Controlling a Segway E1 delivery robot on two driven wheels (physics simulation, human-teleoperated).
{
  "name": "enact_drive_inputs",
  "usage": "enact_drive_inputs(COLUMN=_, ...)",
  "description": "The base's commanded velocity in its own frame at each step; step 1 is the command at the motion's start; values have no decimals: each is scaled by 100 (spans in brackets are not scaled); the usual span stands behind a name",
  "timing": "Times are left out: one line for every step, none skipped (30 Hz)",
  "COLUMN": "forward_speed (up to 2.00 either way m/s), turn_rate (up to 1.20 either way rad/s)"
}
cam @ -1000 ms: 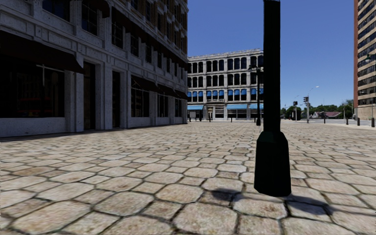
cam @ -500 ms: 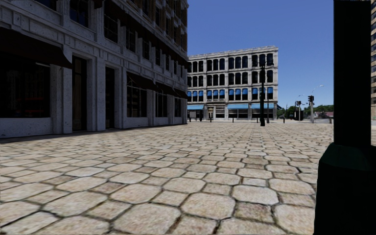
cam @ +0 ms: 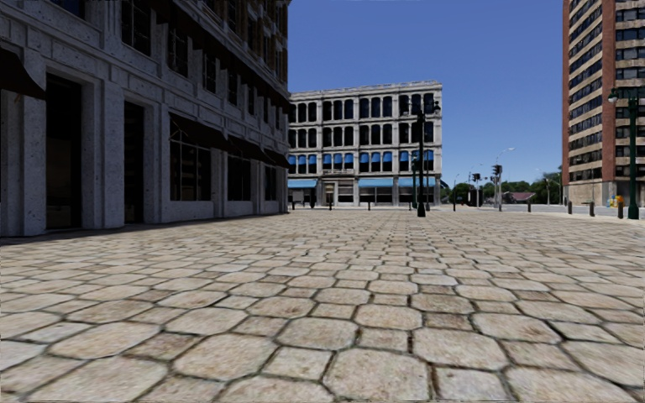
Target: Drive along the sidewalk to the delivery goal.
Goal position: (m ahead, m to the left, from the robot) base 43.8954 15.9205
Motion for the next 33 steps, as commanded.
enact_drive_inputs(forward_speed=200, turn_rate=-48)
enact_drive_inputs(forward_speed=200, turn_rate=-48)
enact_drive_inputs(forward_speed=200, turn_rate=-48)
enact_drive_inputs(forward_speed=200, turn_rate=-48)
enact_drive_inputs(forward_speed=200, turn_rate=-48)
enact_drive_inputs(forward_speed=200, turn_rate=-48)
enact_drive_inputs(forward_speed=200, turn_rate=-48)
enact_drive_inputs(forward_speed=200, turn_rate=-48)
enact_drive_inputs(forward_speed=200, turn_rate=-49)
enact_drive_inputs(forward_speed=200, turn_rate=-49)
enact_drive_inputs(forward_speed=200, turn_rate=-49)
enact_drive_inputs(forward_speed=200, turn_rate=-49)
enact_drive_inputs(forward_speed=200, turn_rate=-49)
enact_drive_inputs(forward_speed=200, turn_rate=-49)
enact_drive_inputs(forward_speed=200, turn_rate=-49)
enact_drive_inputs(forward_speed=200, turn_rate=-49)
enact_drive_inputs(forward_speed=200, turn_rate=-49)
enact_drive_inputs(forward_speed=200, turn_rate=-49)
enact_drive_inputs(forward_speed=200, turn_rate=-49)
enact_drive_inputs(forward_speed=200, turn_rate=-49)
enact_drive_inputs(forward_speed=200, turn_rate=-49)
enact_drive_inputs(forward_speed=200, turn_rate=-49)
enact_drive_inputs(forward_speed=200, turn_rate=-49)
enact_drive_inputs(forward_speed=200, turn_rate=-49)
enact_drive_inputs(forward_speed=200, turn_rate=-49)
enact_drive_inputs(forward_speed=200, turn_rate=-49)
enact_drive_inputs(forward_speed=200, turn_rate=-40)
enact_drive_inputs(forward_speed=200, turn_rate=0)
enact_drive_inputs(forward_speed=200, turn_rate=0)
enact_drive_inputs(forward_speed=200, turn_rate=0)
enact_drive_inputs(forward_speed=200, turn_rate=0)
enact_drive_inputs(forward_speed=200, turn_rate=0)
enact_drive_inputs(forward_speed=200, turn_rate=0)
